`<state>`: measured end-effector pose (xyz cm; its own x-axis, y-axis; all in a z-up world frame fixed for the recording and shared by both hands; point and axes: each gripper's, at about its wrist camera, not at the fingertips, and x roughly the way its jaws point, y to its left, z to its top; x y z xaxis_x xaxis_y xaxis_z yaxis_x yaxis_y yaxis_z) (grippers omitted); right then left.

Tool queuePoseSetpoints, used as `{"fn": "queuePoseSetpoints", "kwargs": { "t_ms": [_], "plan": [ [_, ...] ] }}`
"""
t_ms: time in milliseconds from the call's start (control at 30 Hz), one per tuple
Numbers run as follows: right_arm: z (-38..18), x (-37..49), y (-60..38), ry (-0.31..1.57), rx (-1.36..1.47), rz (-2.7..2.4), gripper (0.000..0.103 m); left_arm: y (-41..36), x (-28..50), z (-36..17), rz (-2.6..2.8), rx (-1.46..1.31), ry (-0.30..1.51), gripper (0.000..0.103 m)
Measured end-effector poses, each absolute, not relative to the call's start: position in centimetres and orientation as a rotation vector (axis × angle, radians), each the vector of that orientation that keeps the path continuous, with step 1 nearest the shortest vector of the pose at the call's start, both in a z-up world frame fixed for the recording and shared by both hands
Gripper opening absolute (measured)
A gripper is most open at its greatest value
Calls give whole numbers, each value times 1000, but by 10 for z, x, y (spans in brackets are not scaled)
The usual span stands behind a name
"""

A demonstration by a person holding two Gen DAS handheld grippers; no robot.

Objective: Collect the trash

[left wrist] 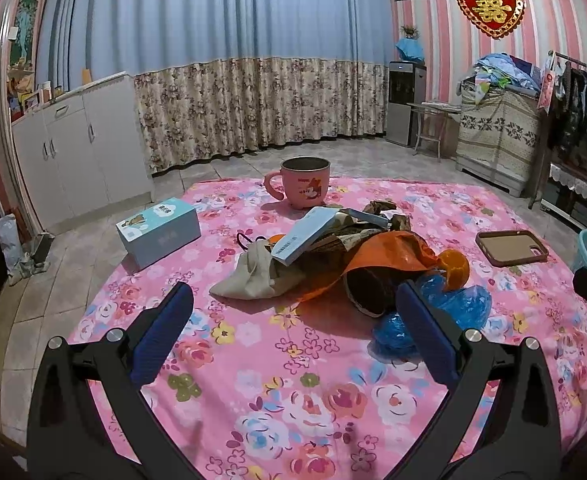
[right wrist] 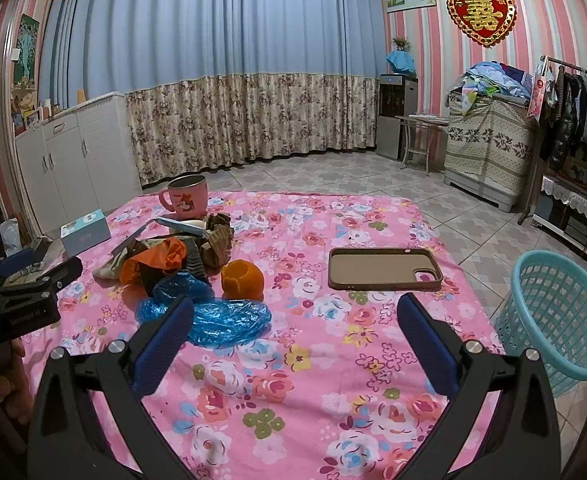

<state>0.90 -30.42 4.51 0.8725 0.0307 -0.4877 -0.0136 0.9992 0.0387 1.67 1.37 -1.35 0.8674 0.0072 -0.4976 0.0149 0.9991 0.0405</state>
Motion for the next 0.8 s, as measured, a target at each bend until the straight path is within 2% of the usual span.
{"fn": "queuePoseSetpoints", "kwargs": {
  "t_ms": [700, 800],
  "plan": [
    [39, 15, -305, 542, 48, 41, 99, 7, 43, -27, -29, 104, 612, 98],
    [37, 20, -306, 560, 56, 42, 99, 4, 57, -29, -50, 134, 623, 92]
  ]
}}
